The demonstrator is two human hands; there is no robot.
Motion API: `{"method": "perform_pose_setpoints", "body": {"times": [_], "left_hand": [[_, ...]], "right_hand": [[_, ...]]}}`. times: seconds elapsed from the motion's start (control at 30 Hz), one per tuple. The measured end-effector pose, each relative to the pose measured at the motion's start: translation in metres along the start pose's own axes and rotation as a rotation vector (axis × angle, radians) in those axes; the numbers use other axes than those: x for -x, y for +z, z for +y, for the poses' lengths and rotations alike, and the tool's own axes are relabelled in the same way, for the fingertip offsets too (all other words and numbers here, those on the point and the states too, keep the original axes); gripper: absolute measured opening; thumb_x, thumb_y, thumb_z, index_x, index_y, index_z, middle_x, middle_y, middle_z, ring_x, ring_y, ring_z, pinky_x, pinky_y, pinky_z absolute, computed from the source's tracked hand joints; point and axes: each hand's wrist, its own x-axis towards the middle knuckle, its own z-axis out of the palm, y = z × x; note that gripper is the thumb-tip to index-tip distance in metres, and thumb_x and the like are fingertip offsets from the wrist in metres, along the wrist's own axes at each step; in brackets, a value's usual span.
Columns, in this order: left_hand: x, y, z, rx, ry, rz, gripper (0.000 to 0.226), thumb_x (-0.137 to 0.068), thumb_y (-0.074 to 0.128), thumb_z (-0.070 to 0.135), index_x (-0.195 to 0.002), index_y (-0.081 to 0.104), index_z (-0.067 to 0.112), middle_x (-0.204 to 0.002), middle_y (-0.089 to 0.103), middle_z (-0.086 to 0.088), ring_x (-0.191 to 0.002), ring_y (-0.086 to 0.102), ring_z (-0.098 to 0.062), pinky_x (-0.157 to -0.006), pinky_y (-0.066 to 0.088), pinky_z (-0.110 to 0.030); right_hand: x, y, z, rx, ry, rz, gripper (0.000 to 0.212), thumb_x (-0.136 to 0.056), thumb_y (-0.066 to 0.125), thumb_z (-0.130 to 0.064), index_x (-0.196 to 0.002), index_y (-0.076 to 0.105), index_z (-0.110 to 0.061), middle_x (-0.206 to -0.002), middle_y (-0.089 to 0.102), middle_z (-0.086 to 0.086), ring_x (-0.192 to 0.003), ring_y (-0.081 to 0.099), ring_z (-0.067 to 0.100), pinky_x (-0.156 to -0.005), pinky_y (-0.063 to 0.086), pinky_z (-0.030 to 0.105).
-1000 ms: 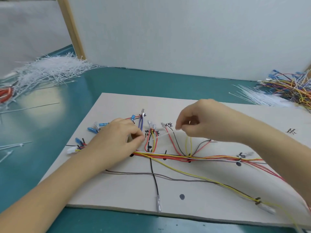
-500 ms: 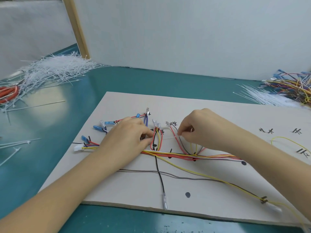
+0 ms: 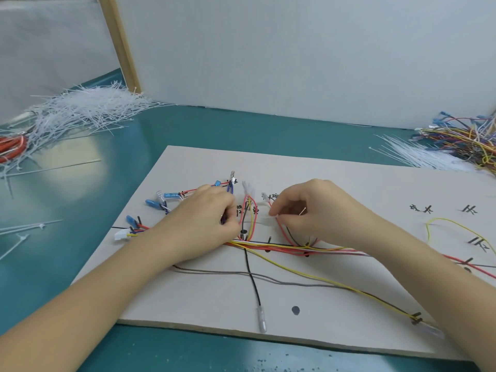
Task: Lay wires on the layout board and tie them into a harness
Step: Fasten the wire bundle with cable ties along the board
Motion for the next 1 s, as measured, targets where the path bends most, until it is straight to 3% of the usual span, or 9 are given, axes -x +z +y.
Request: {"method": "perform_pose_setpoints", "body": {"times": [0.17, 0.3, 0.37, 0.43, 0.6, 0.7, 0.8, 0.9, 1.0], "left_hand": [[0.005, -0.003, 0.008, 0.203, 0.026, 0.222, 0.010, -0.078, 0.050, 0.019, -0.069, 0.047, 0.023, -0.067, 0.049, 0.012, -0.072, 0.045, -0.001, -0.068, 0.031, -0.006], [0.006, -0.002, 0.010, 0.354, -0.019, 0.200, 0.011, -0.083, 0.062, 0.010, -0.075, 0.059, 0.017, -0.068, 0.056, 0.028, -0.061, 0.049, 0.006, -0.061, 0.035, -0.006], [0.006, 0.000, 0.009, 0.349, -0.030, 0.226, 0.012, -0.082, 0.063, 0.009, -0.075, 0.059, 0.017, -0.064, 0.057, 0.020, -0.061, 0.050, 0.002, -0.060, 0.035, -0.007], [0.006, 0.000, 0.007, 0.342, -0.051, 0.247, 0.012, -0.081, 0.064, 0.009, -0.074, 0.060, 0.018, -0.062, 0.057, 0.015, -0.062, 0.050, 0.000, -0.060, 0.036, -0.007], [0.006, 0.001, 0.007, 0.308, -0.001, 0.218, 0.020, -0.077, 0.067, 0.003, -0.071, 0.058, 0.020, -0.065, 0.056, 0.021, -0.064, 0.052, 0.003, -0.059, 0.035, -0.005], [0.007, 0.001, 0.008, 0.290, 0.049, 0.199, 0.028, -0.075, 0.067, 0.000, -0.071, 0.056, 0.026, -0.067, 0.053, 0.019, -0.066, 0.052, 0.006, -0.061, 0.036, -0.004], [0.006, 0.001, 0.009, 0.333, 0.041, 0.192, 0.035, -0.075, 0.068, 0.001, -0.068, 0.054, 0.033, -0.071, 0.057, 0.017, -0.071, 0.054, 0.005, -0.064, 0.037, -0.004], [0.006, 0.002, 0.010, 0.351, 0.050, 0.186, 0.031, -0.075, 0.069, 0.001, -0.068, 0.057, 0.029, -0.072, 0.059, 0.017, -0.073, 0.055, 0.005, -0.066, 0.039, -0.005], [0.005, 0.001, 0.010, 0.292, 0.084, 0.186, 0.024, -0.075, 0.071, 0.003, -0.069, 0.060, 0.023, -0.072, 0.058, 0.017, -0.077, 0.052, 0.001, -0.069, 0.039, -0.010]], "right_hand": [[0.000, 0.012, -0.001, -0.025, -0.052, -0.056, 0.017, -0.080, 0.063, -0.008, -0.085, 0.074, -0.021, -0.054, 0.056, -0.027, -0.057, 0.053, -0.011, -0.058, 0.038, 0.005], [-0.002, 0.023, 0.001, -0.016, -0.089, -0.029, 0.022, -0.082, 0.057, -0.007, -0.089, 0.066, -0.026, -0.068, 0.057, -0.015, -0.060, 0.050, -0.003, -0.058, 0.038, 0.010], [-0.002, 0.025, 0.004, -0.042, -0.080, 0.007, 0.024, -0.084, 0.054, -0.007, -0.092, 0.057, -0.029, -0.073, 0.054, -0.017, -0.060, 0.049, 0.001, -0.058, 0.037, 0.011], [-0.003, 0.027, 0.006, -0.047, -0.064, 0.031, 0.023, -0.087, 0.053, -0.008, -0.097, 0.060, -0.027, -0.076, 0.055, -0.018, -0.063, 0.049, 0.001, -0.061, 0.038, 0.011], [-0.004, 0.028, 0.005, -0.060, -0.050, 0.065, 0.024, -0.088, 0.053, -0.009, -0.101, 0.067, -0.024, -0.081, 0.064, -0.006, -0.060, 0.049, -0.008, -0.059, 0.036, 0.006], [-0.004, 0.028, 0.005, -0.066, -0.036, 0.074, 0.024, -0.090, 0.053, -0.010, -0.101, 0.068, -0.024, -0.074, 0.057, -0.019, -0.061, 0.050, -0.011, -0.060, 0.036, 0.004], [-0.007, 0.029, 0.005, -0.072, -0.020, 0.082, 0.023, -0.090, 0.052, -0.010, -0.104, 0.068, -0.021, -0.082, 0.065, -0.018, -0.066, 0.052, -0.005, -0.066, 0.036, 0.002], [-0.009, 0.028, 0.006, -0.111, -0.008, 0.095, 0.027, -0.092, 0.051, -0.009, -0.111, 0.068, -0.018, -0.100, 0.071, -0.007, -0.087, 0.060, 0.003, -0.081, 0.039, 0.008], [-0.009, 0.030, 0.005, -0.147, -0.054, 0.109, 0.031, -0.094, 0.049, -0.005, -0.117, 0.066, -0.017, -0.106, 0.070, -0.007, -0.097, 0.055, -0.005, -0.086, 0.035, 0.001]]}}
